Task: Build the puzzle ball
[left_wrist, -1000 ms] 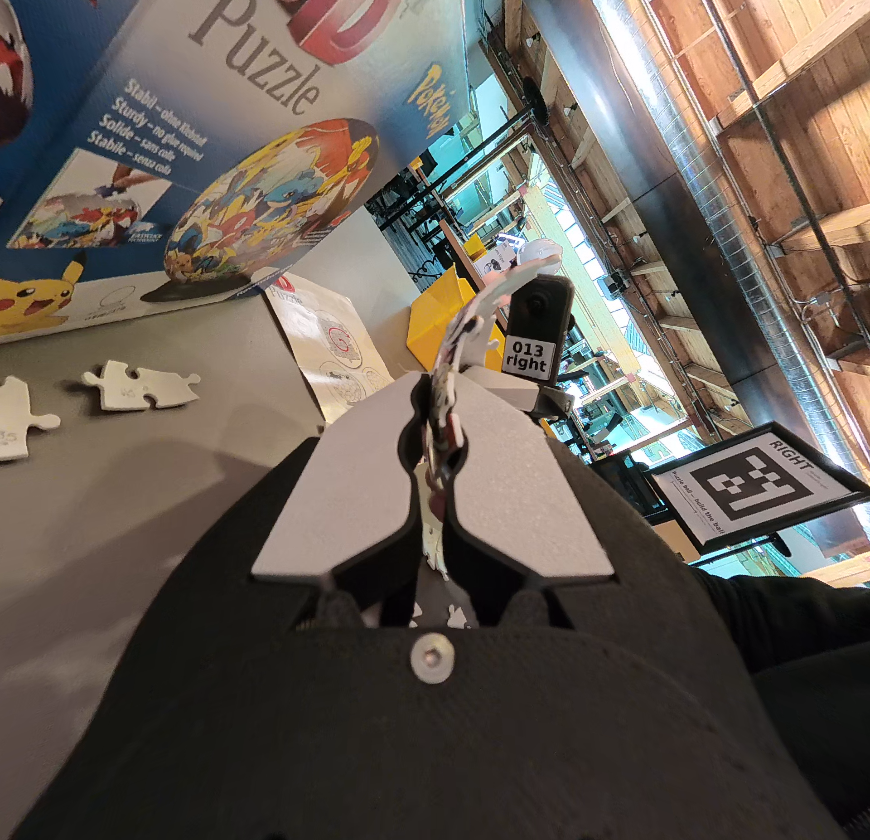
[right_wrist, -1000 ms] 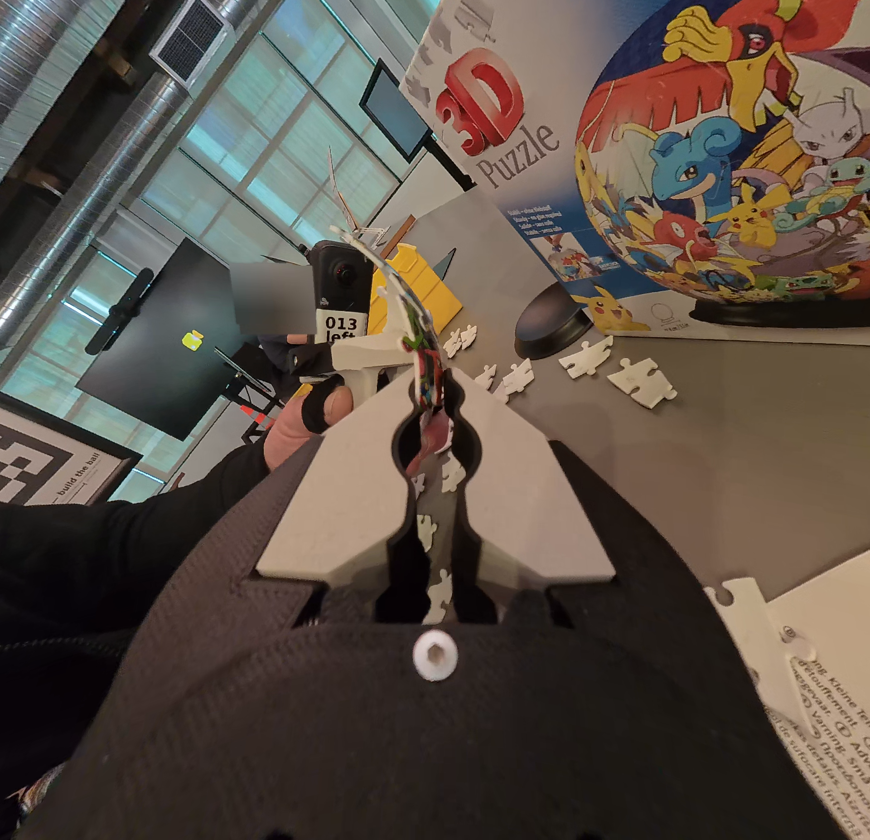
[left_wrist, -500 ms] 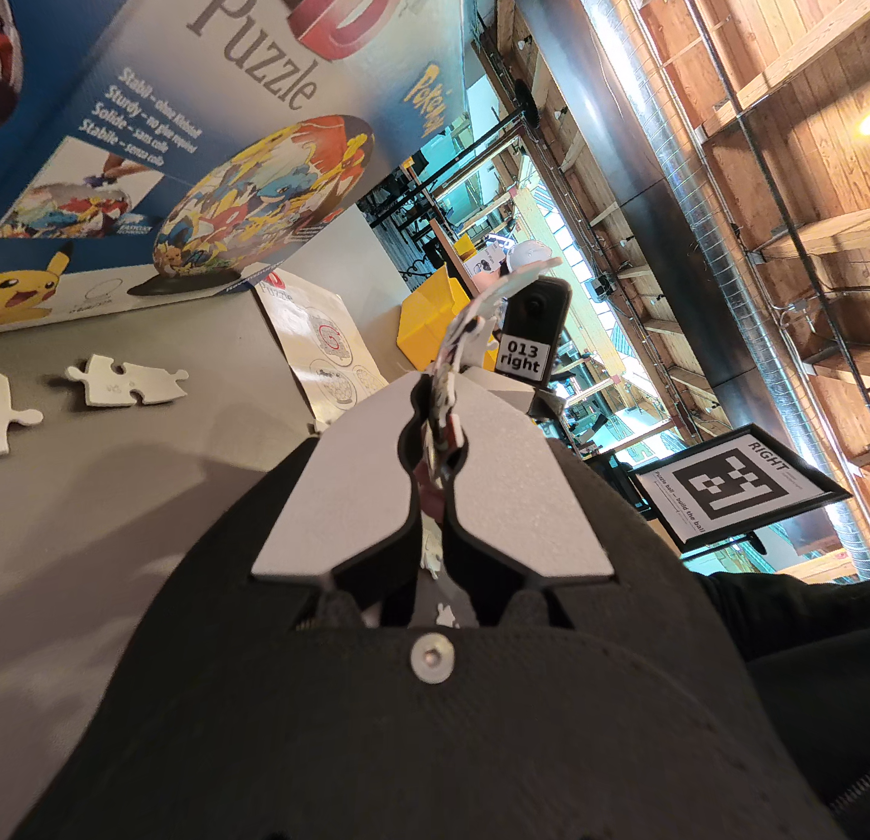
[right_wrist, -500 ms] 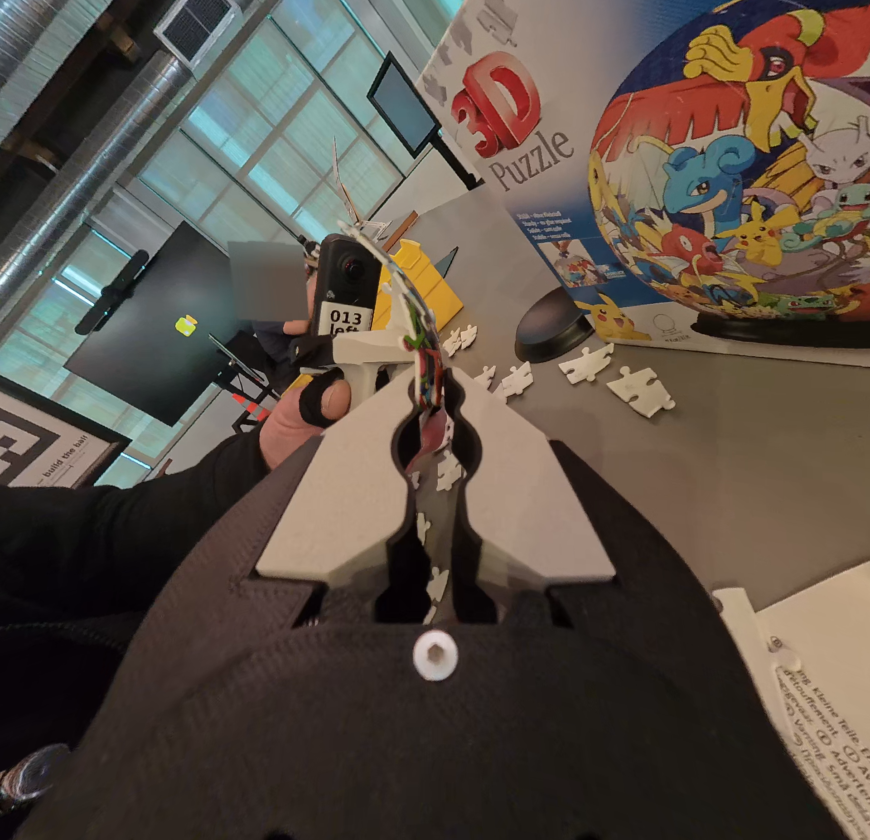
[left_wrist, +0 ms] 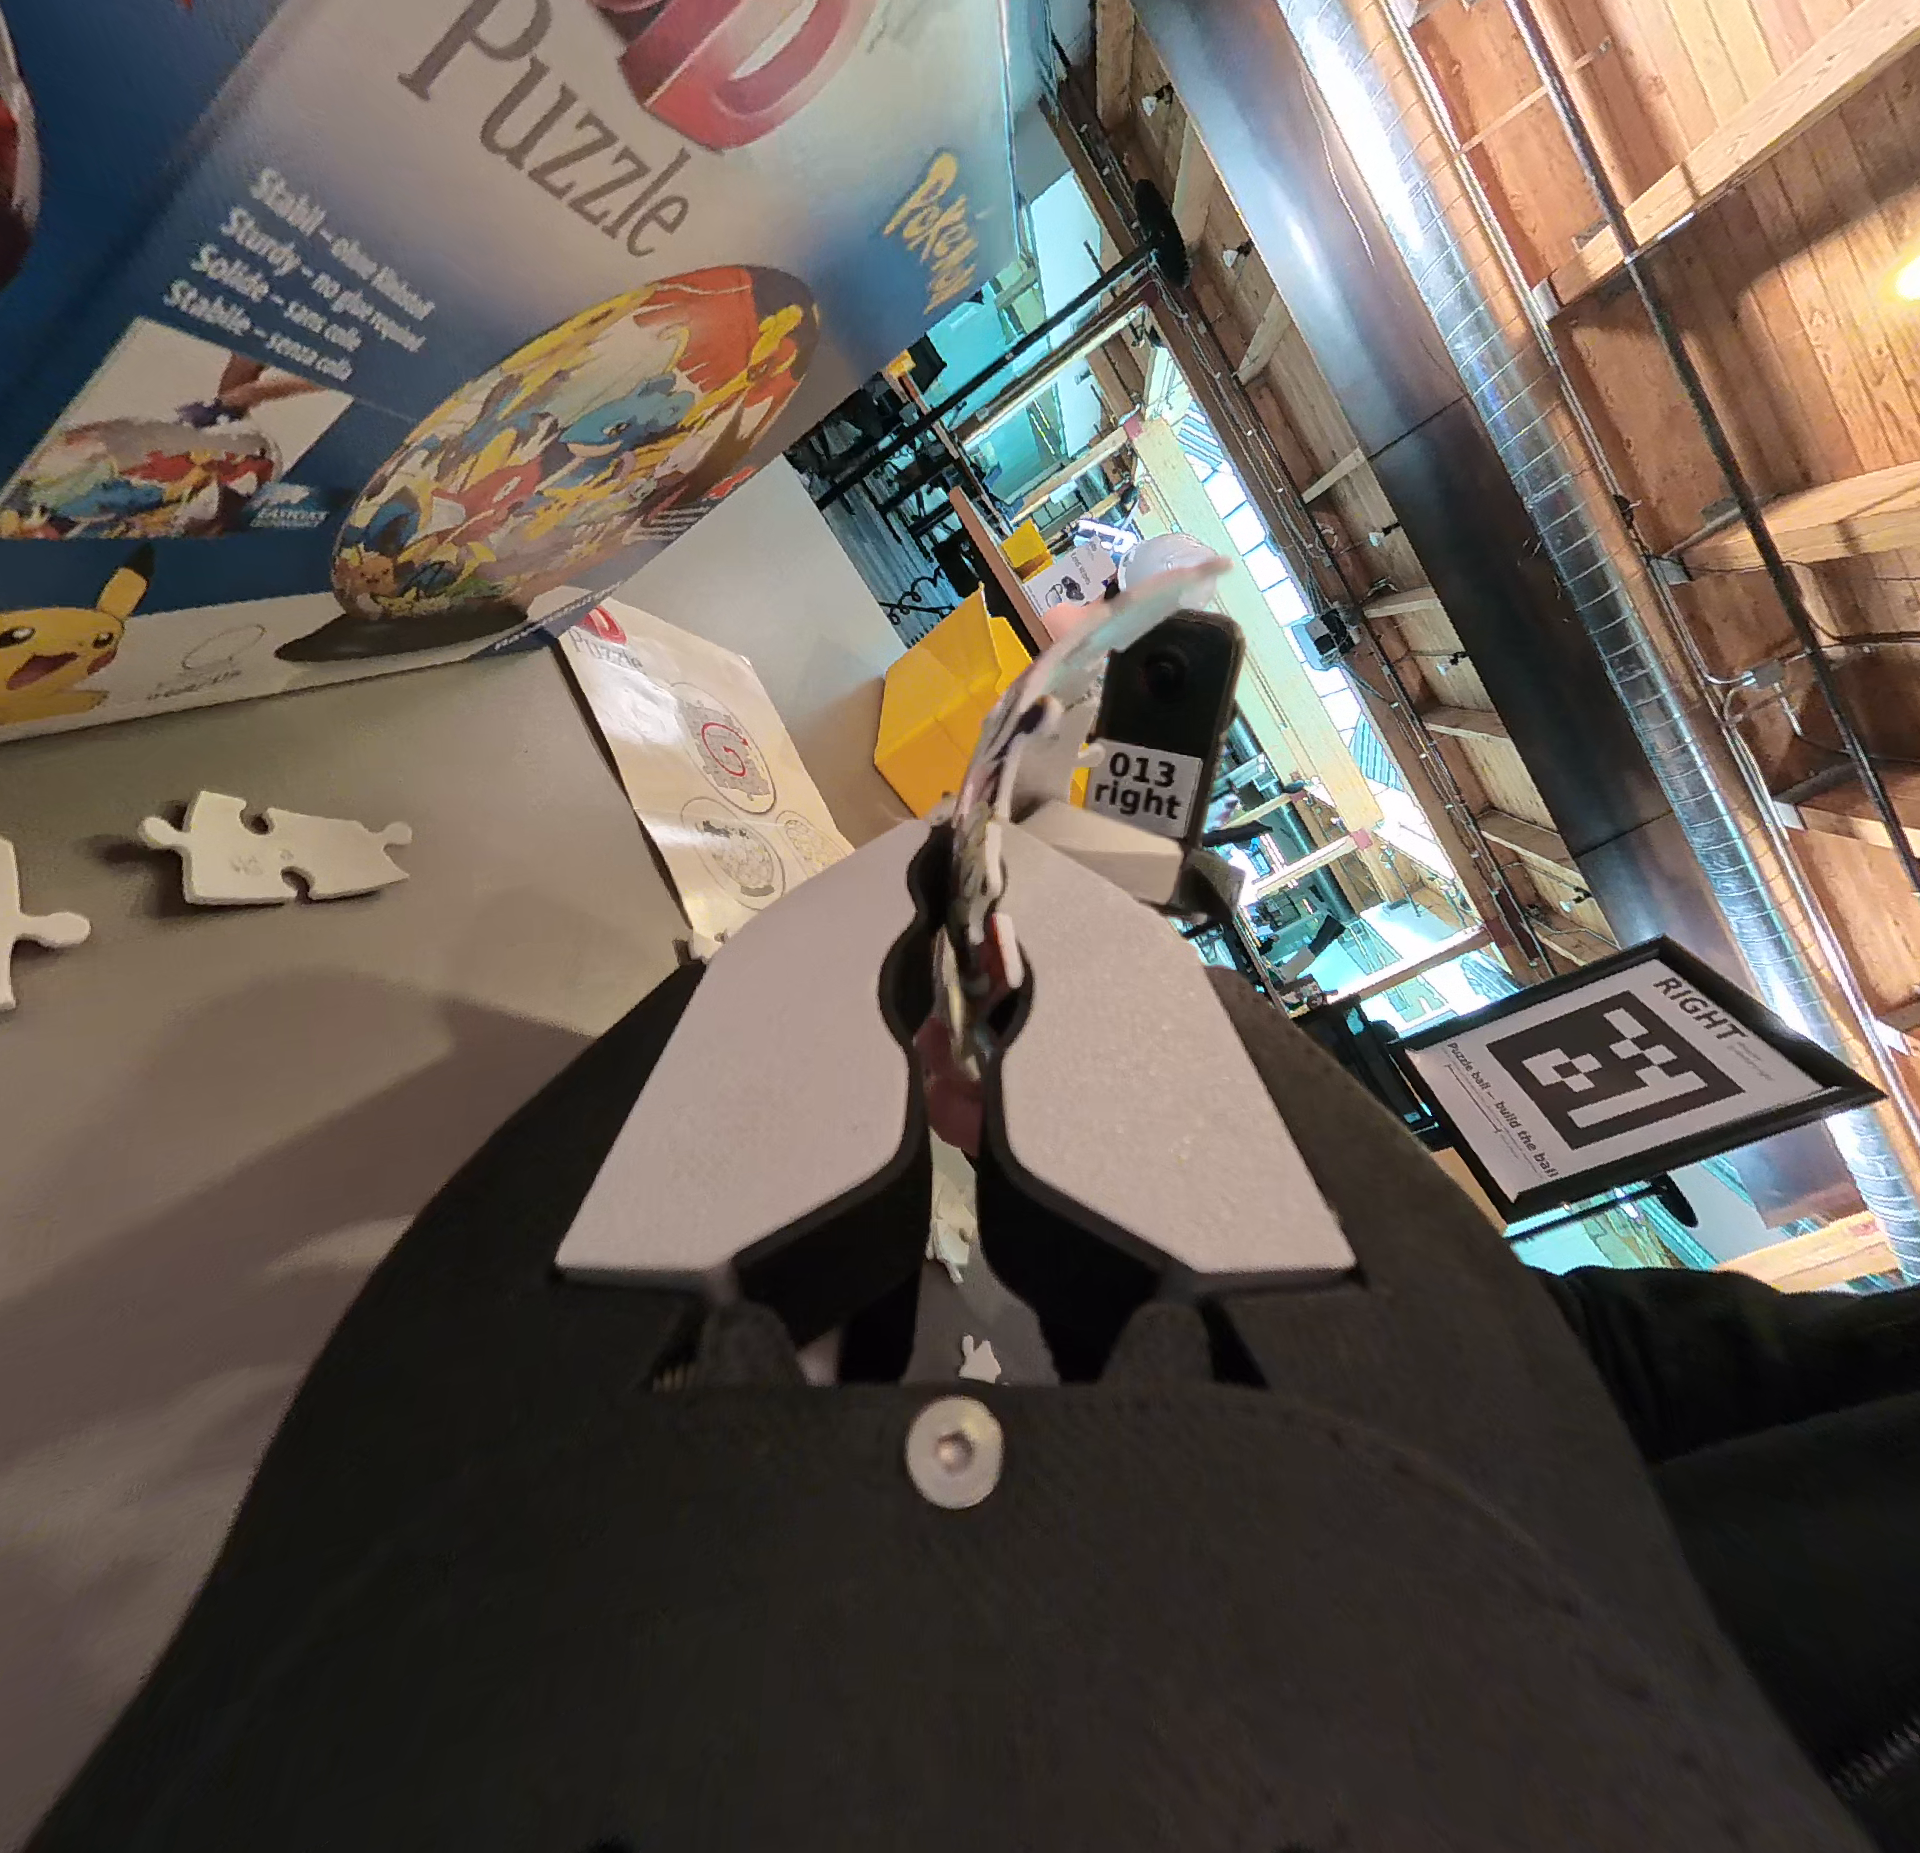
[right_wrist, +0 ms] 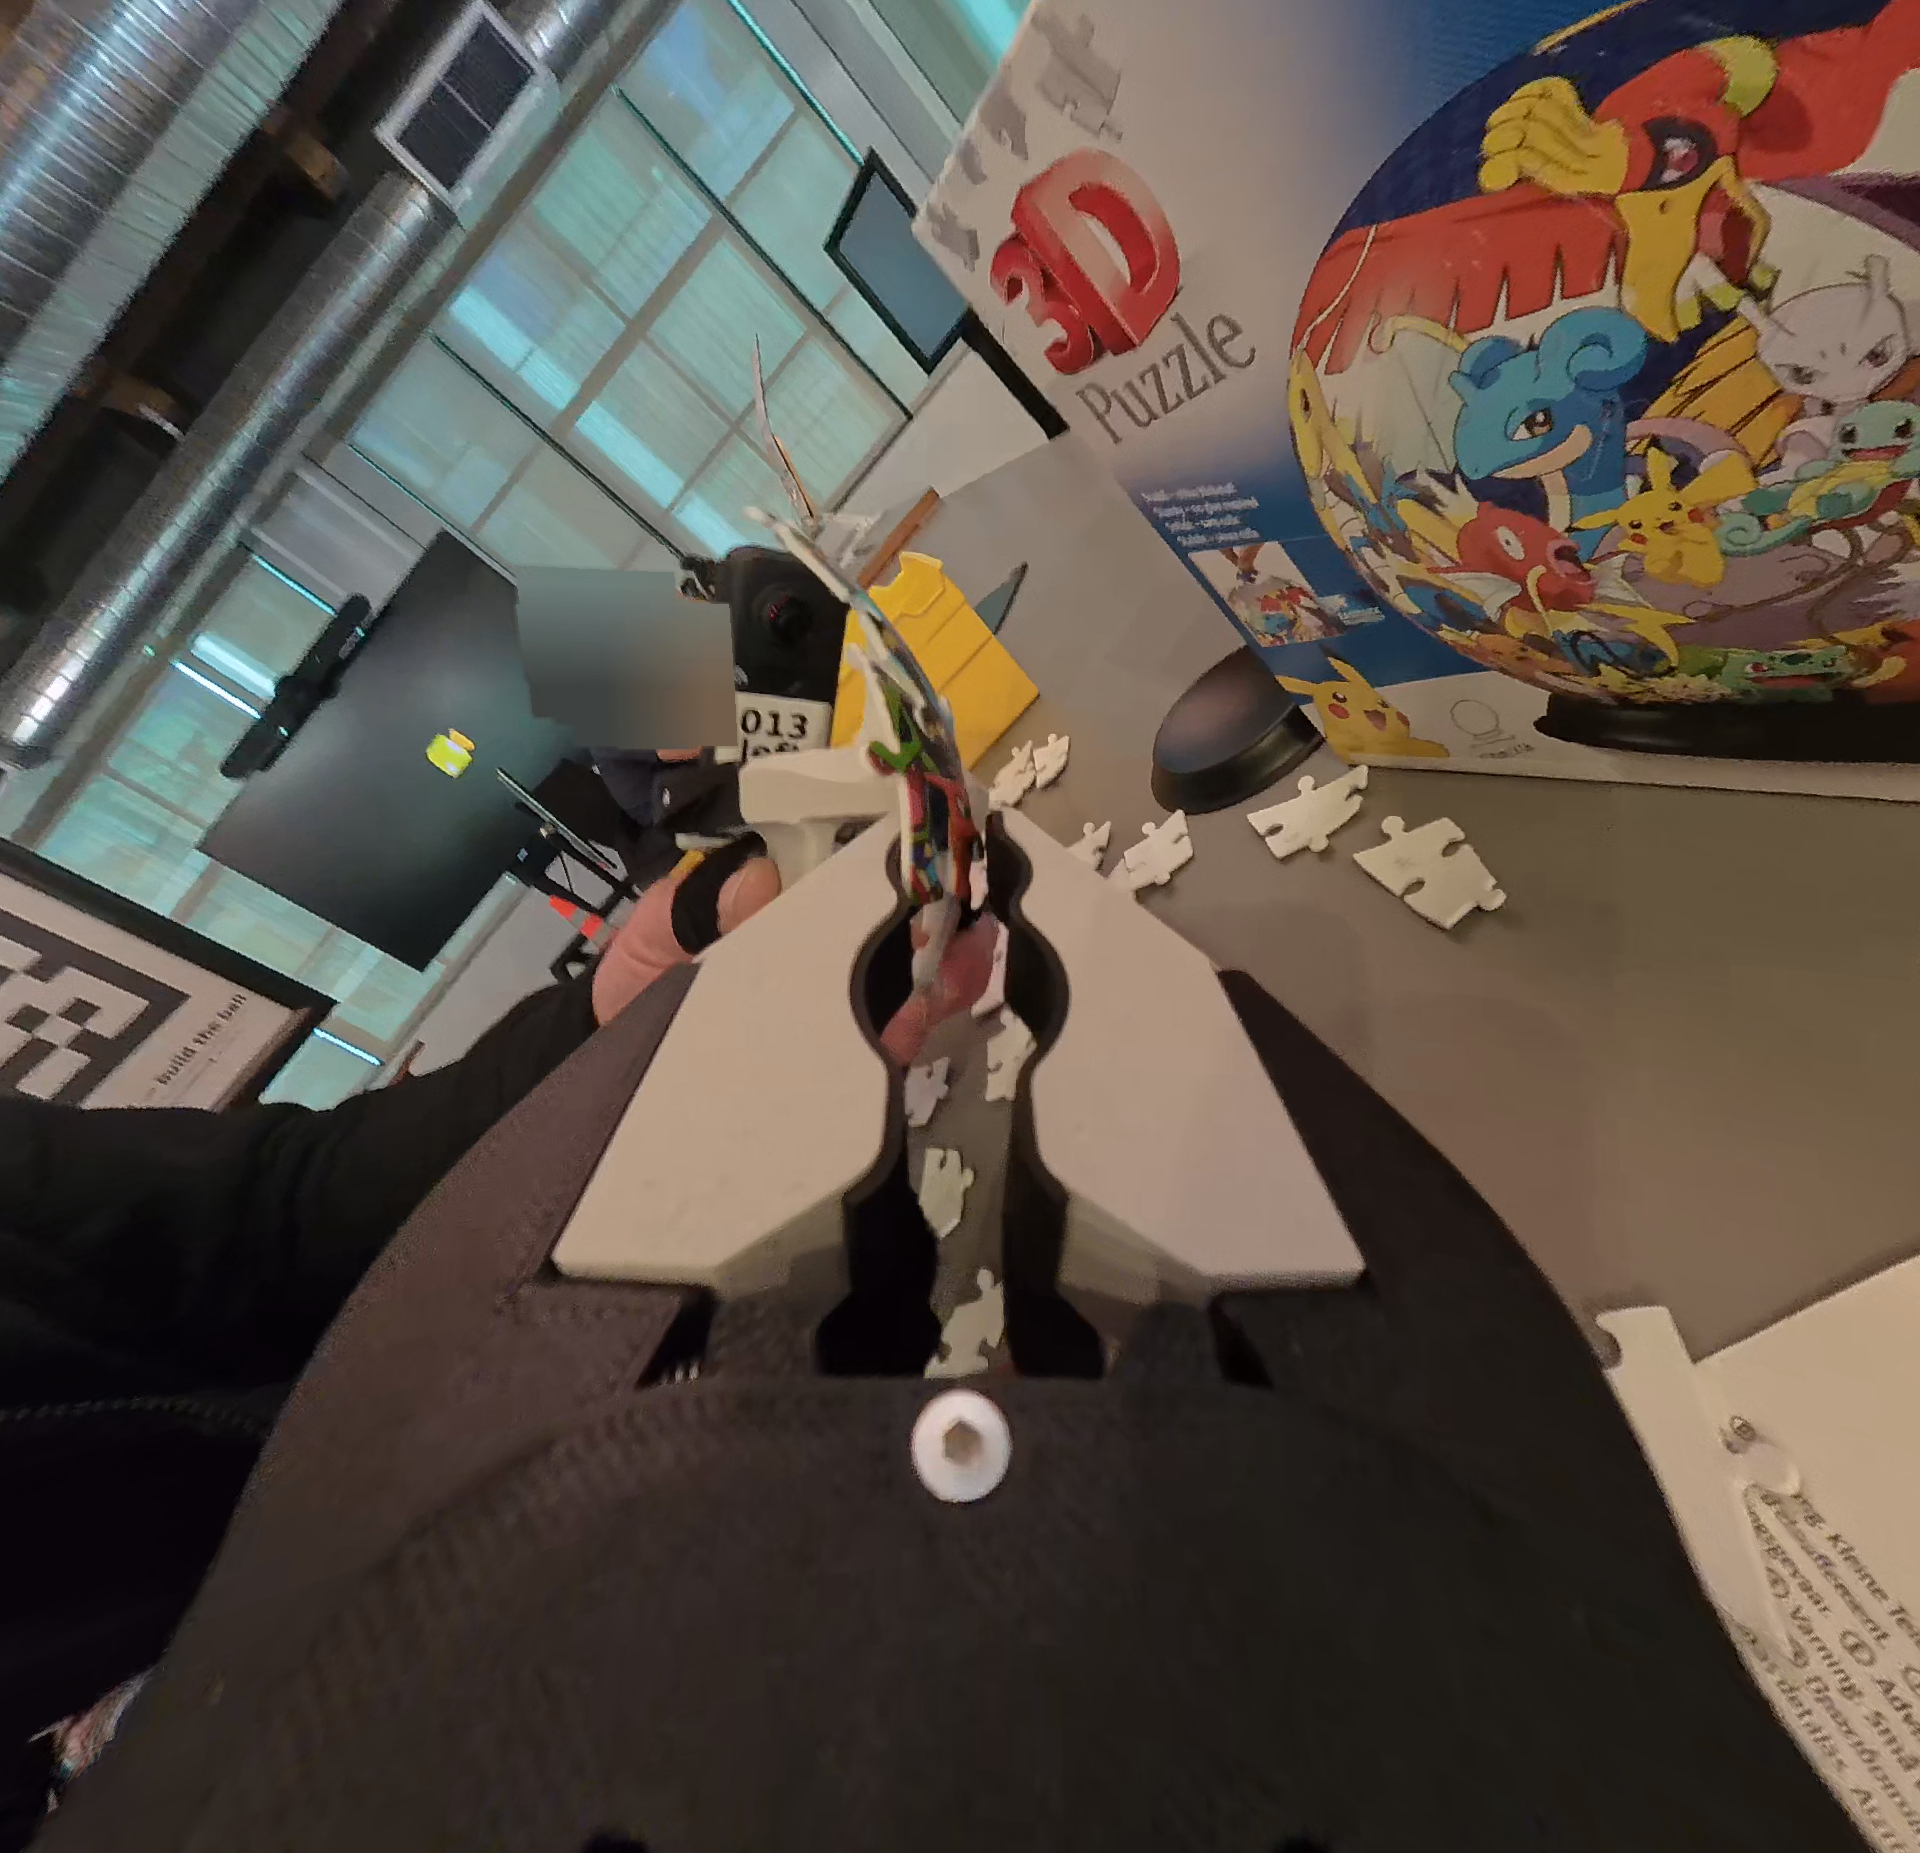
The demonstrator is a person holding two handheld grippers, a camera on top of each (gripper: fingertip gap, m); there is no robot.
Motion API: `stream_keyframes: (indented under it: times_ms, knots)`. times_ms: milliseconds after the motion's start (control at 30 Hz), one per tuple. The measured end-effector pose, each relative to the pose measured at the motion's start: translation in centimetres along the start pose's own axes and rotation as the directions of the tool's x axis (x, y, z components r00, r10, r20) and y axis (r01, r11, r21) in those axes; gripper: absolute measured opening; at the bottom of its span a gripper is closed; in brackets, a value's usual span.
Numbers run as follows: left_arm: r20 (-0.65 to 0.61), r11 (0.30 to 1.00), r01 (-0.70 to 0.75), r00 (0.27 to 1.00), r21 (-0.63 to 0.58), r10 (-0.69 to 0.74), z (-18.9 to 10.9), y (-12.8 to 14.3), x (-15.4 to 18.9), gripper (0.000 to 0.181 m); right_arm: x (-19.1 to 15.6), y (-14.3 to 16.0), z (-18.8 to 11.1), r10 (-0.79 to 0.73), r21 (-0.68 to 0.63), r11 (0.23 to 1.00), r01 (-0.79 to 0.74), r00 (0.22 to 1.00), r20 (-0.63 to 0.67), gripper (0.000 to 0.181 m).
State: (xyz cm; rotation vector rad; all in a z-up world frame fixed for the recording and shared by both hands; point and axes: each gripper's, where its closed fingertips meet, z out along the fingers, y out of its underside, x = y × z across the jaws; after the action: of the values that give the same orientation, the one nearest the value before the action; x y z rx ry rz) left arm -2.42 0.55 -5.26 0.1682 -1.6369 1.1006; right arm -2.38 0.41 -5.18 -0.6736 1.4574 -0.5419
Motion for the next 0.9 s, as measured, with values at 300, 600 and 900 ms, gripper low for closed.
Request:
stream_keyframes:
  times_ms: [300,600,900]
  knots:
    - [-0.013,1.000,0.011,1.000,0.006,-0.011,0.1,0.0,0.2,0.003,-0.3,-0.1,-0.2,-0.002,0.000,1.000,0.002,1.000,0.016,0.003]
    - [-0.002,1.000,-0.001,1.000,0.020,0.001,0.0,-0.2,0.0,0.003,-0.6,0.0,-0.2,-0.049,-0.030,0.998,0.049,0.999,-0.015,0.017]
    - [0.019,0.999,-0.042,0.999,0.012,0.042,-0.3,-0.4,0.0,0.003,-0.8,-1.7,-1.7,-0.149,-0.025,0.989,0.147,0.987,-0.064,0.006]
